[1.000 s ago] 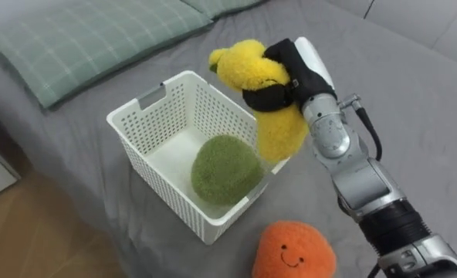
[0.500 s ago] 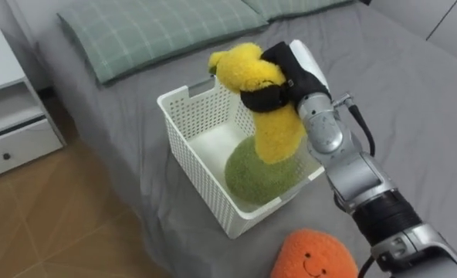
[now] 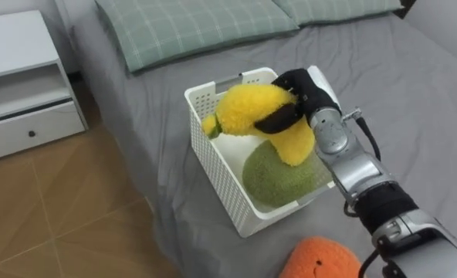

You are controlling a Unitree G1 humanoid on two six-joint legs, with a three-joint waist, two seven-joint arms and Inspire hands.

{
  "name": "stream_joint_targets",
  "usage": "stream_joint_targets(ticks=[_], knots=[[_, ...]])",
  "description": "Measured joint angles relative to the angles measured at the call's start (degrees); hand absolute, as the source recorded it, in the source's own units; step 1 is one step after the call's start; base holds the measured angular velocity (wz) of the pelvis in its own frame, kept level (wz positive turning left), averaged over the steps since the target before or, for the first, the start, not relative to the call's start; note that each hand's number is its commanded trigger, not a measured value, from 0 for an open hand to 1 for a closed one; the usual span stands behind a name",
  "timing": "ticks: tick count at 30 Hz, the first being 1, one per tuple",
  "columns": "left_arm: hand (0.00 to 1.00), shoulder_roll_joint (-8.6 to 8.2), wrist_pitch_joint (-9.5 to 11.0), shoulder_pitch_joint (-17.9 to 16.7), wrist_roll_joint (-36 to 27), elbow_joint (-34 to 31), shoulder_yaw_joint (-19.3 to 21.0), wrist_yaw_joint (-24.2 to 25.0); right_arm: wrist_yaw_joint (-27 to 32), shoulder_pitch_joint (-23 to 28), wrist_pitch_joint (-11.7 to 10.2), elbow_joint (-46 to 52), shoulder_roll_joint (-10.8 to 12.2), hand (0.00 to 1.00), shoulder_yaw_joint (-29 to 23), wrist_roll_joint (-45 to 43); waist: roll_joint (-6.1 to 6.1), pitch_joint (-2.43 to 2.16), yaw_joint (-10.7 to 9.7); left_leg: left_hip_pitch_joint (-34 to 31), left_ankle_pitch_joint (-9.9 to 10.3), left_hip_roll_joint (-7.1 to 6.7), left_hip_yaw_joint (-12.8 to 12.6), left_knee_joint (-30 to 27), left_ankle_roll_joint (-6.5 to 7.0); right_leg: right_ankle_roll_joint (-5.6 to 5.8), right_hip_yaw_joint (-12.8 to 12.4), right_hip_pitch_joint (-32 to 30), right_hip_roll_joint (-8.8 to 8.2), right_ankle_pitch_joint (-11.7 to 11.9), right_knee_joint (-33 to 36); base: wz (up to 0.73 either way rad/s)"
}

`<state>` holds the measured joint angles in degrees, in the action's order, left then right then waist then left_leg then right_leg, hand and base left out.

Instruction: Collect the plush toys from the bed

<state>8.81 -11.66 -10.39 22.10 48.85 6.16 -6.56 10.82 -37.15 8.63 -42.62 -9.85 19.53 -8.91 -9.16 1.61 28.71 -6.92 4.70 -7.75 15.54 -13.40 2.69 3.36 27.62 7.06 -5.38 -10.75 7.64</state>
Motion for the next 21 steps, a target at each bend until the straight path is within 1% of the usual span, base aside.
stream_joint_targets(ticks=[3,6,9,15,18,21], knots=[[0.00,0.00,0.0,-0.4,0.0,0.0,0.3,0.0,1.4,0.0,-0.5,0.0,-0.1,0.00,0.0,0.1,-0.27,-0.01,0.0,0.0,0.0,-0.07,0.2,0.0,0.03,0.00,0.3,0.2,-0.02,0.0,-0.2,0.05],[0.00,0.16,0.2,-0.4,0.0,0.0,0.7,-0.1,2.6,0.0,-0.7,0.0,-0.2,0.00,0.0,0.1,-0.79,-0.01,0.0,0.0,0.0,-0.13,0.5,0.0,0.02,0.00,0.6,0.4,0.02,0.0,-0.3,0.04],[0.00,0.17,0.4,-0.4,0.0,-0.3,1.0,-0.1,3.5,0.0,-1.7,-0.6,-0.8,0.00,-0.1,0.1,-1.09,0.03,0.0,0.0,0.0,-0.14,0.6,-0.2,0.00,-0.01,0.6,0.5,0.10,0.0,-0.4,0.00],[0.00,0.21,0.4,-0.4,0.0,-0.4,1.1,-0.2,4.6,0.0,-1.7,-2.1,-1.2,0.00,-0.6,0.0,-0.90,0.14,0.0,-0.1,0.1,-0.16,0.7,-0.3,-0.30,0.03,0.6,0.3,0.03,-0.1,-0.1,0.00],[0.00,0.20,0.4,-0.4,0.0,-0.5,1.1,-0.2,4.6,0.0,-1.7,-2.2,-1.2,0.00,-0.6,0.0,-0.81,0.16,0.0,-0.3,0.1,-0.17,0.7,-0.2,-0.24,0.04,0.5,0.1,0.03,-0.1,-0.1,0.00],[0.00,0.20,0.4,-0.4,0.0,-0.5,1.1,-0.2,4.6,0.0,-1.7,-2.2,-1.3,0.00,-0.6,0.0,-0.46,0.25,0.0,-0.3,0.0,-0.16,0.7,-0.2,-0.04,-0.01,0.5,0.1,0.03,-0.1,-0.1,0.00]])
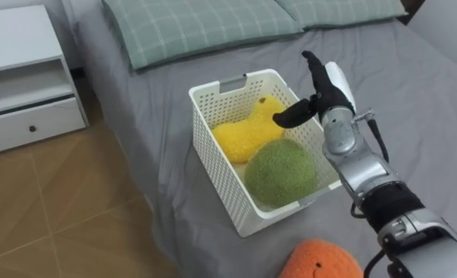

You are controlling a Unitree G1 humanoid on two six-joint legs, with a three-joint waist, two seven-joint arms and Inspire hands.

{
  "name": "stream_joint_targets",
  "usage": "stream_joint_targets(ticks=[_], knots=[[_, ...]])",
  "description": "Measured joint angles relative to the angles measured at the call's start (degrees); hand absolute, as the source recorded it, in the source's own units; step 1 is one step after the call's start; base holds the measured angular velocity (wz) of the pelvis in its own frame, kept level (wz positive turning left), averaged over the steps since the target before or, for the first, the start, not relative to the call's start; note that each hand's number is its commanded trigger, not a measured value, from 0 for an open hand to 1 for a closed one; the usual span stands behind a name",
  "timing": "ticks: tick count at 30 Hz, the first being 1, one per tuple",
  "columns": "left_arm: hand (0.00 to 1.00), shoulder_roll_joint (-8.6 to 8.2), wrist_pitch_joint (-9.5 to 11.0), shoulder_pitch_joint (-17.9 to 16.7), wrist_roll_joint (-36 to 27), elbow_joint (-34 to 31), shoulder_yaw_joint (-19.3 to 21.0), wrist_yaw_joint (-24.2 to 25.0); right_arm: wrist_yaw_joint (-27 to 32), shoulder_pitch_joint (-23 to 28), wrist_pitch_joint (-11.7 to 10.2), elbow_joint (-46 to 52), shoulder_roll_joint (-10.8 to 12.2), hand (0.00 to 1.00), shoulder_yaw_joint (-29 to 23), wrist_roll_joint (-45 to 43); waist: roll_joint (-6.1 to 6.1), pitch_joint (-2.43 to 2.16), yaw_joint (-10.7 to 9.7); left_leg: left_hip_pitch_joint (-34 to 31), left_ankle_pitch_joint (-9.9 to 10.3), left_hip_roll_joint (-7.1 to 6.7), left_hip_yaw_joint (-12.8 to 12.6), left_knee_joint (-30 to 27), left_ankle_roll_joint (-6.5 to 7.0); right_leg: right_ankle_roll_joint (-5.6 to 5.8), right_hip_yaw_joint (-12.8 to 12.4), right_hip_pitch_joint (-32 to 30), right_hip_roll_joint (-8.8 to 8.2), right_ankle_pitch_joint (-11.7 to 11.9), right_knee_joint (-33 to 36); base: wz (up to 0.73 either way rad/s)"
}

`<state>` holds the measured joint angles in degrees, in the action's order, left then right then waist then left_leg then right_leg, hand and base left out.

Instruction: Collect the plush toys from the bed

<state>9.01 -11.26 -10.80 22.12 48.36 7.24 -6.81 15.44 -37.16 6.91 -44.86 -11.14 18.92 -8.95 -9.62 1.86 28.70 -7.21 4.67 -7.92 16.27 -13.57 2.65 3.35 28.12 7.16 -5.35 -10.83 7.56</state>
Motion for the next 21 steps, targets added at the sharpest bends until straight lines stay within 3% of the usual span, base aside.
stream_joint_targets(ticks=[4,15,21], knots=[[0.00,0.01,0.1,0.0,0.0,0.0,0.0,-0.4,0.0,0.0,0.0,-0.4,-0.6,0.00,0.0,0.2,0.57,-0.17,0.0,0.0,0.0,0.00,0.1,0.0,-0.04,-0.02,0.1,-0.1,0.02,0.0,0.0,0.00],[0.00,0.08,0.1,0.0,0.0,0.2,0.4,-0.4,0.3,0.0,0.0,0.2,-2.7,0.00,-0.3,4.4,0.38,-0.34,-0.4,0.3,0.0,0.10,0.0,0.0,-0.10,-0.22,-0.2,0.2,0.08,0.2,0.2,0.00],[0.00,0.63,0.1,-1.7,0.0,0.3,0.6,-0.5,0.3,0.2,-2.1,2.9,-3.4,0.00,-2.9,11.1,0.97,-0.50,-2.9,1.0,0.1,0.30,-0.4,-0.1,-0.23,-0.32,-1.2,0.7,0.17,0.3,0.4,-0.03]])
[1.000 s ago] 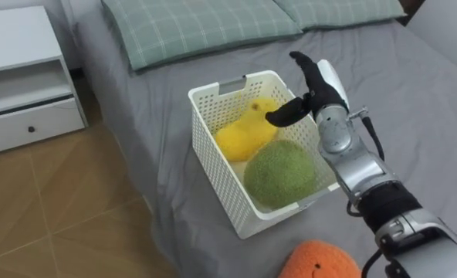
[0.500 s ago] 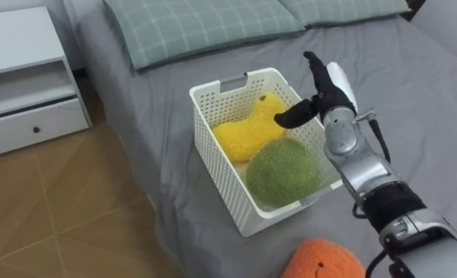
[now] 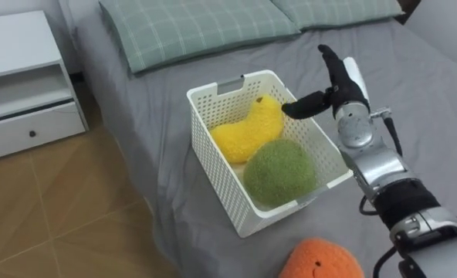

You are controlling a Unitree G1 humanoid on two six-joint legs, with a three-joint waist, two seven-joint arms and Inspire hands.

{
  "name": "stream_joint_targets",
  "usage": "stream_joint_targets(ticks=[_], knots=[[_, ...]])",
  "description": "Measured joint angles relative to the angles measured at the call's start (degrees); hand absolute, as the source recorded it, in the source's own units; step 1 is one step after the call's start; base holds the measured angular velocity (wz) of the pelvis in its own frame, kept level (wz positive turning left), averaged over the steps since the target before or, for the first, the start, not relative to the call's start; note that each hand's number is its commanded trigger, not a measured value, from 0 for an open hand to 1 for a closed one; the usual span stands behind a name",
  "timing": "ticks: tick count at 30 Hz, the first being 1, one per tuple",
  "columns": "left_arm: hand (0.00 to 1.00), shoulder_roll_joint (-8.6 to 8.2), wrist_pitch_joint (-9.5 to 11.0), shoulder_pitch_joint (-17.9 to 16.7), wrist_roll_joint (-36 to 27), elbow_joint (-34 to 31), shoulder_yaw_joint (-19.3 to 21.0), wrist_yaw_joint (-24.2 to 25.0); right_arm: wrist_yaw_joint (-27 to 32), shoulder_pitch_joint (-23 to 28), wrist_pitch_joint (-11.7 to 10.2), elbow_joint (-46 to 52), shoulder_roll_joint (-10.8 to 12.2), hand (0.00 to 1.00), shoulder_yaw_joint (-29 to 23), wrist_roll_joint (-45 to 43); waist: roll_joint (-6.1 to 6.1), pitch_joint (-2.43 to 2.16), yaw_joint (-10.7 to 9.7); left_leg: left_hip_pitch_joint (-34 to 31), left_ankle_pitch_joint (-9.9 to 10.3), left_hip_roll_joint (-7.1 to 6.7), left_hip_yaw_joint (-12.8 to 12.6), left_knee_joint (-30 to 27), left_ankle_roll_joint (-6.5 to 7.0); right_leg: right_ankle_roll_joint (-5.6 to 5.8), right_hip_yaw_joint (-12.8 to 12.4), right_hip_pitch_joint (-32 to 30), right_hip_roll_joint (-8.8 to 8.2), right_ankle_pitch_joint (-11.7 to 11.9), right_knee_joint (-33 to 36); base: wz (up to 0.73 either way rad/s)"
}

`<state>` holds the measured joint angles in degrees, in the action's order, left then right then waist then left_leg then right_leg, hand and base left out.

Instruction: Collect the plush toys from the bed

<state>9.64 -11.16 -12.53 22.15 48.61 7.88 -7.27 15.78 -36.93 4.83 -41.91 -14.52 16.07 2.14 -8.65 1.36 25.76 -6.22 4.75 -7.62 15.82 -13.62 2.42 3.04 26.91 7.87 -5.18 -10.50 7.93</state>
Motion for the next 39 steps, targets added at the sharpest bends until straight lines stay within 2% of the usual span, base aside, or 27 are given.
stream_joint_targets(ticks=[2,5,7,9,10,11,13,17,19,22,25,29,33,39], knots=[[0.00,-0.03,0.1,-0.3,0.0,0.4,0.0,0.0,0.0,0.1,-0.7,0.5,-0.1,0.00,-1.4,0.0,0.35,-0.13,-1.0,0.1,0.0,0.08,-0.2,-0.1,-0.06,-0.06,-0.5,0.1,0.08,0.0,0.0,-0.09],[0.00,-0.28,0.2,-0.8,0.0,1.5,-0.1,0.0,0.3,0.8,-1.3,2.6,-0.7,0.00,-2.2,0.1,1.59,-0.62,-2.2,1.2,0.3,0.72,-2.3,0.1,0.14,-0.09,-3.2,0.1,0.13,0.1,0.6,-0.35],[0.00,-0.28,0.3,-0.8,0.0,1.5,0.0,0.0,0.1,3.6,-2.4,7.5,-2.0,0.00,-2.3,0.2,2.44,-0.82,-3.3,2.0,0.6,1.41,-4.6,0.2,0.27,-0.14,-5.0,0.1,0.19,0.1,0.8,-0.38],[0.00,-0.52,0.3,-0.8,0.0,1.5,0.3,-0.2,-0.3,7.0,-2.7,12.2,-2.2,0.00,-3.0,0.0,2.96,-1.17,-4.2,2.7,0.8,1.95,-6.5,0.7,0.40,-0.26,-6.5,-0.1,0.27,0.2,0.9,-0.45],[0.00,-0.52,0.4,-0.8,0.0,1.4,0.3,-0.5,-0.5,8.7,-3.0,14.3,-2.2,0.00,-3.1,-0.1,3.21,-1.27,-5.6,3.0,0.8,2.07,-7.0,1.0,0.44,-0.28,-7.0,0.0,0.26,0.3,0.9,-0.38],[0.00,-0.58,0.4,-0.8,0.0,1.0,0.2,-0.8,-0.6,9.5,-3.0,15.1,-2.2,0.00,-3.3,-0.1,3.28,-1.29,-6.5,3.0,0.8,2.22,-7.5,1.0,0.47,-0.30,-7.4,0.0,0.27,0.3,0.9,-0.38],[0.00,-1.00,1.1,-0.6,-0.1,0.3,-0.1,-1.3,-0.6,11.6,-2.9,17.5,-2.2,0.00,-4.0,0.9,4.11,-0.95,-7.8,4.0,1.0,3.09,-9.9,1.5,0.72,-0.48,-9.8,-0.2,0.56,0.8,1.0,-0.57],[0.00,-1.23,2.1,0.5,-1.2,0.4,-0.3,-1.3,-1.0,13.6,-2.9,20.3,-1.9,0.00,-4.3,0.3,4.47,-1.00,-12.0,5.1,1.0,3.81,-12.6,2.8,0.76,-0.56,-13.1,-0.6,0.94,1.4,0.8,-0.45],[0.00,-1.48,2.9,0.9,-2.8,0.4,-0.5,-1.3,-1.0,14.5,-2.9,20.3,-1.9,0.00,-4.6,0.1,4.42,-1.02,-13.6,6.0,1.1,3.98,-13.7,3.4,0.79,-0.56,-14.1,-0.5,1.00,1.4,0.8,-0.29],[0.00,-2.03,4.3,1.4,-4.2,0.3,-1.6,-1.3,-1.6,16.9,-2.9,20.3,-1.7,0.00,-5.0,0.1,4.44,-1.02,-14.9,7.3,1.3,4.42,-15.6,4.1,0.77,-0.58,-15.8,-0.7,1.13,1.4,0.8,-0.37],[0.00,-2.24,5.6,1.7,-4.6,0.4,-2.5,-1.2,-2.9,19.3,-2.9,20.3,-1.5,0.00,-5.4,0.1,4.46,-1.01,-16.1,7.6,1.7,4.99,-17.1,4.3,0.59,-0.75,-15.9,-1.0,1.35,1.5,0.8,-0.27],[0.00,-2.37,5.9,1.8,-6.4,0.5,-3.2,-1.3,-4.8,22.2,-2.9,20.3,-1.5,0.00,-6.3,0.1,4.97,-1.14,-18.0,7.5,2.2,5.13,-18.2,4.3,0.53,-0.75,-16.2,-1.5,1.52,1.5,0.8,-0.15],[0.00,-2.95,6.4,2.0,-6.4,0.5,-4.9,-1.2,-5.3,24.2,-2.9,20.3,-1.3,0.00,-6.2,0.0,5.67,-1.35,-18.3,8.1,2.5,5.16,-19.1,4.8,0.60,-0.75,-16.2,-1.5,1.51,1.5,0.8,-0.14],[0.00,-3.44,6.6,2.9,-6.9,1.8,-6.0,-1.2,-7.3,27.8,-2.9,19.7,0.7,0.00,-5.5,-5.2,5.88,-1.24,-18.0,8.5,2.6,5.22,-19.9,5.3,0.66,-0.75,-16.1,-1.7,1.50,1.5,0.7,-0.06]])
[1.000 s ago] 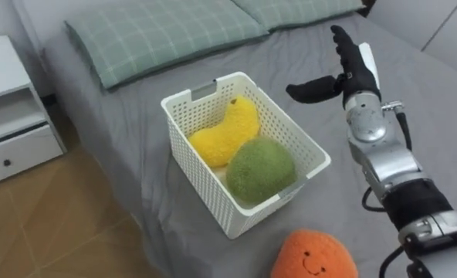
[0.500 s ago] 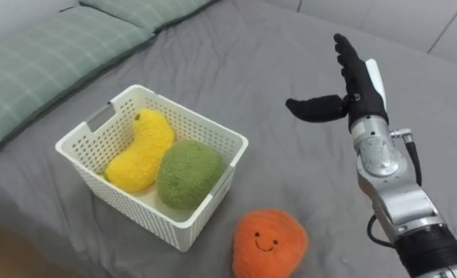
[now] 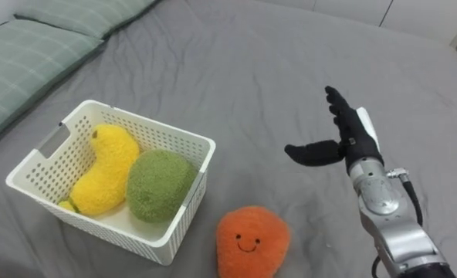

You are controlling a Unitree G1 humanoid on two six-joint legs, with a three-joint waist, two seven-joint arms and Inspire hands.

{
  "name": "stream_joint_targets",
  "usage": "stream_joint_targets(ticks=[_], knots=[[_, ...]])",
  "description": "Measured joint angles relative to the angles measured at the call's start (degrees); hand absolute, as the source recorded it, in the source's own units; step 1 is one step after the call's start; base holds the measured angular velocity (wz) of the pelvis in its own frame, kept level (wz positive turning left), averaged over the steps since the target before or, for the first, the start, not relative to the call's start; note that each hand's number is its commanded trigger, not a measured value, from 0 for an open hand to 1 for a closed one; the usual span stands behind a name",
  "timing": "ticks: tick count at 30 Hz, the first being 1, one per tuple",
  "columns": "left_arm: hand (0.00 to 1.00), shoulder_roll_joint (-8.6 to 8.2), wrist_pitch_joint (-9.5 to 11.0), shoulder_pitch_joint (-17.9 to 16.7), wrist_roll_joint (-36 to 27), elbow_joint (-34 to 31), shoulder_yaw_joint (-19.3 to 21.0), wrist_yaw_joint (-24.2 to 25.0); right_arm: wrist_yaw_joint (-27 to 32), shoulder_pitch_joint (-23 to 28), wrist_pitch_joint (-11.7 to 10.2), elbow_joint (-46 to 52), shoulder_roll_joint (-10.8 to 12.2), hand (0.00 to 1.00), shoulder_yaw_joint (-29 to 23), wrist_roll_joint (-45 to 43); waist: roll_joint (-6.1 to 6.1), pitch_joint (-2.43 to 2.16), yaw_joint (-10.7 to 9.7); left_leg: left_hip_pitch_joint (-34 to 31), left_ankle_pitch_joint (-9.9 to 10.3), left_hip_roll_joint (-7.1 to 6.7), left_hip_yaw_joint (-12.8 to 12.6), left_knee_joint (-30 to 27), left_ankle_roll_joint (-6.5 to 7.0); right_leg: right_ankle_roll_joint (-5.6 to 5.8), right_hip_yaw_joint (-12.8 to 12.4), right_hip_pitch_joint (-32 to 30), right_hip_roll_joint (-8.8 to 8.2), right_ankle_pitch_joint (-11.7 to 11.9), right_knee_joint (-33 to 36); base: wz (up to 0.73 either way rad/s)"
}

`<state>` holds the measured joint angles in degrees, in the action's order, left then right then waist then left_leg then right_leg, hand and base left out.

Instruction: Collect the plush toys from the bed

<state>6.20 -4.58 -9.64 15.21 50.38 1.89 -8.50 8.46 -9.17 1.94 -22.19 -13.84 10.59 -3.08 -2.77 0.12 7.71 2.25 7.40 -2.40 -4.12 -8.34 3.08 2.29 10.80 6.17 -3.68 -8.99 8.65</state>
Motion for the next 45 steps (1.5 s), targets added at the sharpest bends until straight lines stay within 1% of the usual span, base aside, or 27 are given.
stream_joint_targets(ticks=[3,6,8,10,12,14,15,16,18,20,22,24,25,28,29,31,33,36,37,40,43,45], knots=[[0.00,0.02,0.1,0.2,0.0,1.3,0.0,0.0,-1.5,1.2,0.1,-3.4,0.4,0.00,2.0,-2.5,-0.01,0.06,0.2,0.3,0.1,-0.04,0.0,0.1,0.04,0.00,0.2,0.2,-0.06,0.0,0.0,-0.03],[0.00,0.30,1.0,0.0,0.0,2.4,0.1,0.0,-3.2,1.8,0.5,-5.3,1.2,0.00,2.3,-3.8,-0.25,0.15,0.4,-0.2,0.2,-0.07,0.2,0.0,0.07,0.00,0.4,-0.3,-0.13,0.0,0.0,-0.01],[0.00,0.32,1.0,-0.3,0.1,2.5,0.1,0.0,-4.4,1.8,0.6,-5.3,1.4,0.00,2.3,-3.8,-0.42,0.15,0.4,-0.6,0.2,-0.10,0.3,-0.2,0.10,0.00,0.5,-0.6,-0.15,0.0,0.0,0.02],[0.00,0.33,1.2,-0.6,0.1,2.5,0.2,0.0,-5.9,1.8,0.6,-5.3,1.5,0.00,2.3,-4.0,-0.82,0.09,0.5,-0.8,0.2,-0.21,0.8,-0.2,0.10,0.00,0.6,-0.6,-0.15,0.0,0.0,0.08],[0.00,0.37,1.2,-1.0,0.0,2.5,0.3,0.0,-7.4,1.8,0.6,-5.3,1.5,0.00,2.2,-3.9,-1.17,0.13,0.5,-0.8,0.2,-0.21,1.0,-0.2,0.10,0.00,0.6,-0.5,-0.13,0.0,0.0,0.07],[0.00,0.76,1.2,-1.2,0.0,2.5,0.3,0.3,-9.3,1.8,0.7,-5.3,1.5,0.00,2.3,-3.8,-1.47,0.24,0.5,-0.7,0.2,-0.16,1.2,-0.2,0.10,0.00,1.0,-0.4,-0.16,0.0,0.0,0.05],[0.00,1.05,1.1,-1.3,0.0,2.5,0.3,0.3,-10.8,1.8,0.7,-5.3,1.5,0.00,2.5,-3.8,-1.70,0.38,0.5,-0.7,0.2,-0.16,1.2,-0.2,0.10,0.00,1.0,-0.3,-0.16,0.0,0.0,0.03],[0.00,1.30,0.9,-1.4,0.1,2.5,0.3,0.3,-12.1,1.8,1.0,-5.3,1.5,0.00,3.0,-3.9,-1.90,0.50,0.6,-0.8,0.2,-0.13,1.3,-0.2,0.11,0.00,1.0,-0.3,-0.16,0.0,0.0,0.00],[0.00,1.52,0.7,-1.5,0.1,2.5,0.3,0.4,-14.3,1.8,1.9,-5.4,1.4,0.00,4.4,-4.7,-2.12,0.50,0.8,-0.8,0.2,-0.11,1.3,-0.3,0.12,0.00,1.0,-0.4,-0.17,0.0,0.0,0.00],[0.00,1.51,0.3,-1.5,0.4,2.5,0.2,0.6,-16.9,2.0,2.9,-5.6,1.4,0.00,5.4,-6.1,-2.24,0.43,0.7,-1.4,0.3,-0.15,1.7,-0.4,0.17,0.00,1.2,-0.4,-0.24,0.0,0.0,0.09],[0.00,1.52,-0.4,-1.4,0.3,2.5,0.2,0.7,-20.6,2.0,4.0,-6.3,1.4,0.00,6.0,-8.4,-2.39,0.31,0.5,-1.7,0.3,-0.22,2.2,-0.9,0.25,0.00,2.1,-0.4,-0.38,0.0,0.0,0.13],[0.00,1.58,-0.7,-1.4,0.3,2.5,0.2,0.7,-22.7,2.0,5.0,-6.7,1.1,0.00,6.0,-8.5,-2.45,0.26,0.5,-1.9,0.4,-0.25,2.5,-1.3,0.29,0.00,2.7,-0.5,-0.44,0.0,0.0,0.08],[0.00,1.59,-1.2,-1.4,0.4,2.4,0.2,0.9,-24.1,2.0,5.5,-7.0,1.0,0.00,6.0,-8.5,-2.56,0.18,0.6,-1.9,0.4,-0.24,2.4,-1.3,0.29,0.00,2.8,-0.5,-0.45,0.0,0.0,0.05],[0.00,1.62,-2.4,-1.4,0.5,2.4,0.2,2.0,-27.2,2.0,6.2,-8.5,1.0,0.00,6.1,-8.5,-2.75,0.03,0.7,-1.6,0.4,-0.22,2.4,-1.3,0.29,0.00,2.9,-0.1,-0.45,0.0,0.0,0.00],[0.00,1.64,-2.6,-1.3,0.5,2.4,0.2,2.0,-28.3,1.9,6.9,-9.1,1.0,0.00,6.2,-8.5,-2.80,-0.01,0.9,-1.6,0.4,-0.21,2.4,-1.2,0.29,0.00,2.9,-0.1,-0.44,0.0,0.0,0.00],[0.00,1.64,-2.6,-1.2,0.4,2.4,0.2,2.0,-29.8,1.9,7.1,-10.9,1.0,0.00,6.2,-8.7,-2.84,-0.02,1.5,-1.5,0.4,-0.22,2.4,-1.2,0.29,0.00,2.8,0.1,-0.44,0.0,0.0,0.00],[0.00,1.64,-2.6,-1.1,0.4,2.4,0.1,2.0,-31.4,1.9,8.1,-12.0,1.0,0.00,6.2,-9.3,-2.82,0.02,1.8,-1.4,0.4,-0.23,2.5,-1.2,0.29,0.00,2.9,0.3,-0.44,0.0,0.0,0.00],[0.00,1.64,-2.7,-1.1,0.4,2.4,0.1,2.0,-32.9,1.8,8.2,-12.6,0.9,0.00,6.1,-10.7,-2.83,0.15,2.1,-1.4,0.4,-0.20,2.7,-1.3,0.22,0.00,3.0,0.5,-0.38,0.0,0.0,0.00],[0.00,1.64,-2.7,-1.1,0.4,2.4,0.1,2.0,-33.2,1.7,8.2,-13.1,0.9,0.00,6.1,-10.7,-2.67,0.32,2.3,-1.4,0.4,-0.16,2.7,-1.4,0.18,0.00,3.1,0.5,-0.36,0.0,0.0,0.00],[0.00,1.68,-2.7,-1.0,0.4,2.4,0.1,1.9,-33.7,1.6,8.3,-13.3,0.9,0.00,6.1,-11.1,-2.79,0.45,2.7,-1.5,0.5,-0.13,2.7,-1.5,0.10,0.00,3.2,0.5,-0.30,0.0,0.0,0.00],[0.00,1.69,-3.1,-1.0,0.5,2.1,0.1,1.9,-34.3,1.6,8.9,-13.3,0.9,0.00,6.1,-13.2,-2.90,0.45,3.4,-1.6,0.5,-0.10,2.7,-1.6,0.09,-0.01,3.3,0.3,-0.29,0.0,0.0,0.00],[0.00,1.71,-3.2,-1.1,0.5,1.6,0.1,1.9,-34.8,1.6,9.5,-13.3,1.1,0.00,6.1,-15.3,-3.11,0.56,3.8,-1.6,0.5,-0.14,2.7,-1.6,0.07,-0.01,3.3,0.2,-0.27,0.0,0.0,0.00]])
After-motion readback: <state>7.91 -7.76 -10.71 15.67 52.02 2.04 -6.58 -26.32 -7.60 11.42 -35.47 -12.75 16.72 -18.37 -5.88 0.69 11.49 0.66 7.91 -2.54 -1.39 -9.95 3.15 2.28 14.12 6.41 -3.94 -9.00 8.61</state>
